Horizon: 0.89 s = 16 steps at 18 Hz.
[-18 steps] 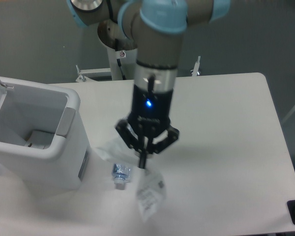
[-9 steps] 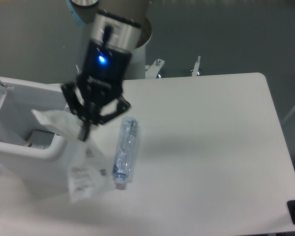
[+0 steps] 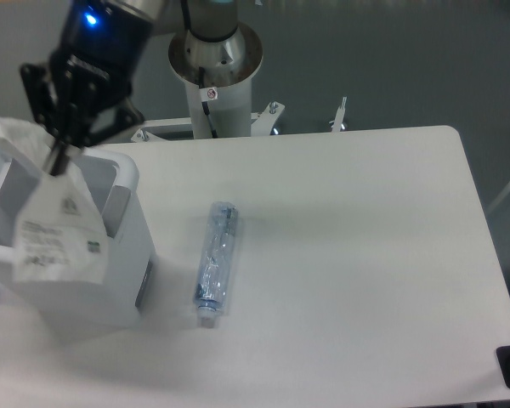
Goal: Place the trash in the trash can
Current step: 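Lift the packet and carry it over the white trash bin, then lower the packet into the bin and open the gripper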
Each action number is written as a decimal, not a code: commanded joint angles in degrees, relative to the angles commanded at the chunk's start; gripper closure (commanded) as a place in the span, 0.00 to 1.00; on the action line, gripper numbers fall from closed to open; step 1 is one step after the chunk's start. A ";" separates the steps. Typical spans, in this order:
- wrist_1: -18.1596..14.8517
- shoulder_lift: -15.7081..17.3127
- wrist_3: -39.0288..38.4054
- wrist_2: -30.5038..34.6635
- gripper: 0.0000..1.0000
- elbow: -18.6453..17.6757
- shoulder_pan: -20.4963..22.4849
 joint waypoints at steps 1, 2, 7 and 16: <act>0.00 0.62 -0.26 0.00 1.00 -0.61 -0.01; 0.00 1.40 -0.53 -0.09 1.00 -1.40 -0.09; 0.00 3.87 -0.44 0.09 1.00 -6.23 -0.89; 0.53 1.94 0.44 0.70 0.00 -6.86 -1.15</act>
